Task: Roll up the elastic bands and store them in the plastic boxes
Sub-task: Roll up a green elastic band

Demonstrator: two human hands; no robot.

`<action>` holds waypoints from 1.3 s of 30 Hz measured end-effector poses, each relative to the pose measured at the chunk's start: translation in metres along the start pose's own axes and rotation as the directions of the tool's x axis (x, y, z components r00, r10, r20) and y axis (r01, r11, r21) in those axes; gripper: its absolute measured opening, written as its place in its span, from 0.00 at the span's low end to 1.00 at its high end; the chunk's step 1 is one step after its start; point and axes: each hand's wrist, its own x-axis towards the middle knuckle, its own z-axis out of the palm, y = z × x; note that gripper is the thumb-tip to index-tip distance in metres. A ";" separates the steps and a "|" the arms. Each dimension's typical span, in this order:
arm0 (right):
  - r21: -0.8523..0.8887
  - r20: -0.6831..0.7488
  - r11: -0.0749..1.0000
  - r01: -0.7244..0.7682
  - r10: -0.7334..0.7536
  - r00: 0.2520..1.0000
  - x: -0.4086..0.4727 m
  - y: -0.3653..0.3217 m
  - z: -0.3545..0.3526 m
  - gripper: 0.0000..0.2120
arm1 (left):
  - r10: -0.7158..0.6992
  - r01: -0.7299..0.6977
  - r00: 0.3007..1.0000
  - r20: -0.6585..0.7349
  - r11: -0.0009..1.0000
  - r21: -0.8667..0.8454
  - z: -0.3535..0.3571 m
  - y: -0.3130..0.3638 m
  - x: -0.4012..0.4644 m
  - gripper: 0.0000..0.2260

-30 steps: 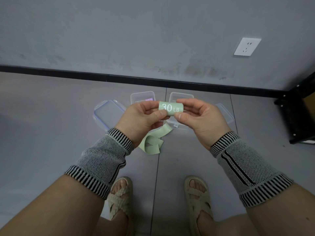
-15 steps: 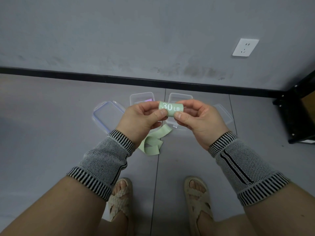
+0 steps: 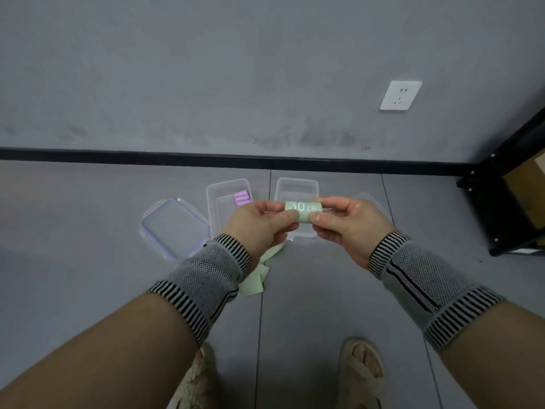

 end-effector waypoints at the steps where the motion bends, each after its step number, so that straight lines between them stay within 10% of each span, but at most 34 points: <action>1: -0.007 -0.029 1.000 0.007 -0.008 1.000 0.010 0.004 -0.007 0.16 | -0.003 0.003 1.000 0.000 1.000 0.007 0.007 -0.001 0.014 0.09; 23: -0.188 -0.320 0.979 -0.077 0.013 0.947 0.187 0.101 -0.016 0.15 | -0.166 0.155 0.973 -0.162 0.985 -0.077 0.016 -0.072 0.213 0.09; 29: -0.190 -0.356 0.982 0.024 -0.092 0.930 0.220 0.105 -0.025 0.15 | 0.083 -0.045 0.990 -0.118 0.953 0.298 0.020 -0.074 0.255 0.10; 39: -0.337 -0.293 0.940 0.048 -0.153 0.944 0.288 0.168 -0.055 0.12 | 0.386 -0.345 0.914 0.124 0.579 0.739 0.018 -0.136 0.329 0.16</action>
